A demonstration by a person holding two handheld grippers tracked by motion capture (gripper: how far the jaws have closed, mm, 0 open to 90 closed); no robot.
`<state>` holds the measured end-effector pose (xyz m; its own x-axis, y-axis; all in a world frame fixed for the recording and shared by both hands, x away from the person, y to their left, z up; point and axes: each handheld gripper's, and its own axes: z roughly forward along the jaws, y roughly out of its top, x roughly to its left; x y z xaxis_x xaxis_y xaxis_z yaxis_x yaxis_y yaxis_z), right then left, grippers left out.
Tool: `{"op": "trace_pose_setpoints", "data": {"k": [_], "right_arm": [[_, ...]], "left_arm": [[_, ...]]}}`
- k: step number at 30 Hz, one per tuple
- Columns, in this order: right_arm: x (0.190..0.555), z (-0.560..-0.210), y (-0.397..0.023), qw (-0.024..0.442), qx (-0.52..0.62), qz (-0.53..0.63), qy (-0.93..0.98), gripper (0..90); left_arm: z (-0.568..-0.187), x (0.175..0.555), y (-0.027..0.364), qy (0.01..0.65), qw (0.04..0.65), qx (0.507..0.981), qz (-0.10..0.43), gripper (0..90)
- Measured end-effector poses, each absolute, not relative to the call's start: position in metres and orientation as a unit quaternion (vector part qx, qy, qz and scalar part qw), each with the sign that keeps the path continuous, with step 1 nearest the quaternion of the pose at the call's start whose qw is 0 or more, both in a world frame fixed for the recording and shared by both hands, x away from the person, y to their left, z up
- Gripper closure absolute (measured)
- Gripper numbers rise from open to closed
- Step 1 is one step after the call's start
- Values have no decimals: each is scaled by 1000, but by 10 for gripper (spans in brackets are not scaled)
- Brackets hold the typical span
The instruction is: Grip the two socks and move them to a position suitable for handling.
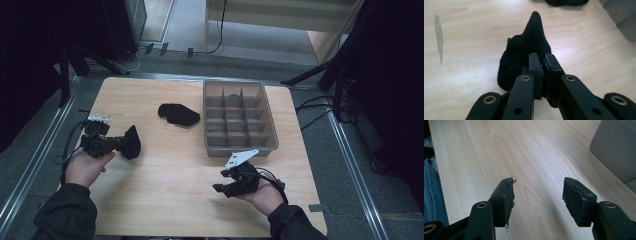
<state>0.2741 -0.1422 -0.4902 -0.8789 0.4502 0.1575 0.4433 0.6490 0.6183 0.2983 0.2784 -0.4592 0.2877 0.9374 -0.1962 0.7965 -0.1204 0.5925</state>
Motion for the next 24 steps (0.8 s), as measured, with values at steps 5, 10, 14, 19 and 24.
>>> {"op": "trace_pose_setpoints", "data": {"k": [5,10,14,19,24], "right_arm": [[276,-490,-137,3,234,339,911,423],[278,-490,-131,0,226,339,913,423],[279,-490,-126,-3,219,338,915,423],[280,-491,-121,-6,210,337,918,423],[281,-491,-118,-8,205,336,919,423]], "left_arm": [[-460,273,279,588,311,739,106,843],[-464,254,278,592,314,737,92,843],[-467,244,274,590,317,738,82,838],[-474,239,270,589,308,744,69,836],[-482,238,266,585,302,750,64,811]]}}
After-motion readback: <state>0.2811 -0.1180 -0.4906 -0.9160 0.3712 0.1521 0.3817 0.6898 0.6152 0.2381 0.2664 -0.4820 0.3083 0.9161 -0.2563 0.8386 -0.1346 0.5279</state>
